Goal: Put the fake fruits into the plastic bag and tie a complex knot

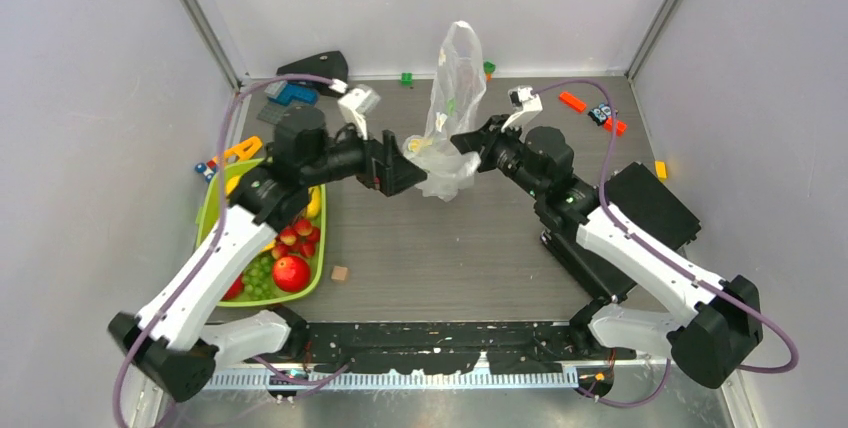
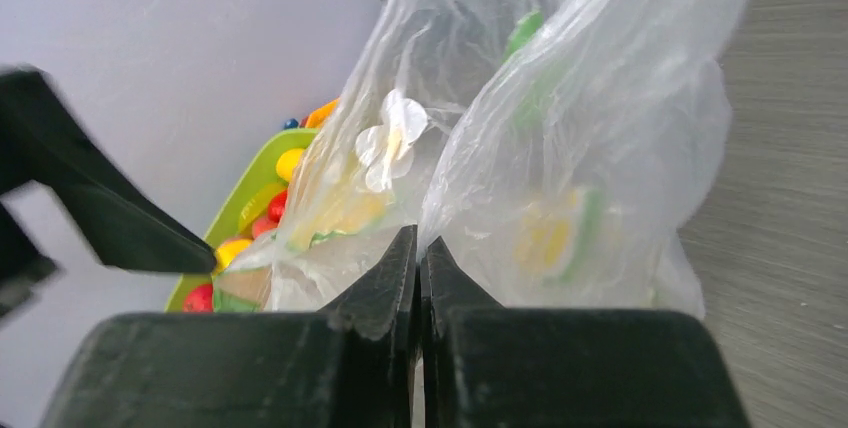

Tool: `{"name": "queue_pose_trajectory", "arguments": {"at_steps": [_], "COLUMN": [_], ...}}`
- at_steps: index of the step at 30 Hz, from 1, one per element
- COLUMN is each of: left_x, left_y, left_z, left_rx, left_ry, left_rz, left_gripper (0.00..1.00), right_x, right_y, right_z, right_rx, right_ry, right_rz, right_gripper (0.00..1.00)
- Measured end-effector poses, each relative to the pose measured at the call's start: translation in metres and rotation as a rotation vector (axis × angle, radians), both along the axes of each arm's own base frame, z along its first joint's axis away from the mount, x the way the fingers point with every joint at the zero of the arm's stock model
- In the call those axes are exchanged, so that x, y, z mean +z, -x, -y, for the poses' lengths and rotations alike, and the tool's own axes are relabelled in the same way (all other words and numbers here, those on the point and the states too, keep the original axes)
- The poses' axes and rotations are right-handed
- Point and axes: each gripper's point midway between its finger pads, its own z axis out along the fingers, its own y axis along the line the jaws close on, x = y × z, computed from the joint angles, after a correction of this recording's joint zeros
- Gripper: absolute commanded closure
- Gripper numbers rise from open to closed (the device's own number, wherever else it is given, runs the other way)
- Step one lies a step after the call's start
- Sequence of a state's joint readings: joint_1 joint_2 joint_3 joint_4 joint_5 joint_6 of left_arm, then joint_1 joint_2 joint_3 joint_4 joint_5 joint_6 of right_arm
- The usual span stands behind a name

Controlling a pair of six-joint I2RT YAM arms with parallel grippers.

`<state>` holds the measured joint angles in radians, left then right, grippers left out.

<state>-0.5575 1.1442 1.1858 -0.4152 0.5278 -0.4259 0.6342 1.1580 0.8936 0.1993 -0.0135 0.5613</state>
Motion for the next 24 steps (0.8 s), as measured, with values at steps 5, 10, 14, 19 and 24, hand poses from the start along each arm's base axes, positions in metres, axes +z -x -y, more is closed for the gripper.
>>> {"name": "queue_pose_trajectory", "arguments": {"at_steps": [5, 10, 14, 19, 24], "left_x": [0.065, 0.05, 0.005, -0.031, -0.04], "left_y": [0.001, -0.008, -0.019, -0.026, -0.034], "left_z": [-0.029, -0.041, -0.034, -0.025, -0.014], "left_rx": [0.128, 0.24, 0.276, 0.31, 0.332], "left_ry": [0.035, 0.024, 0.009, 0.051, 0.147], "left_rz": [0.219, 0.194, 0.071, -0.042, -0.098], "left_gripper": [0.06, 0.03, 0.03, 0.1, 0.19], "right_x": [0.004, -0.02, -0.031, -0.05, -0.051], "right_y": [0.009, 0.023, 0.034, 0.044, 0.048], "right_z": [0.001, -0.003, -0.011, -0.016, -0.02], "right_rx": [0.053, 0.116, 0.172, 0.213, 0.233], "right_ry": [0.123, 0.201, 0.218, 0.233, 0.226], "right_rz": [0.024, -0.023, -0.034, -0.062, -0.061], "right_gripper": [0.95, 0.95, 0.95, 0.95, 0.95]}}
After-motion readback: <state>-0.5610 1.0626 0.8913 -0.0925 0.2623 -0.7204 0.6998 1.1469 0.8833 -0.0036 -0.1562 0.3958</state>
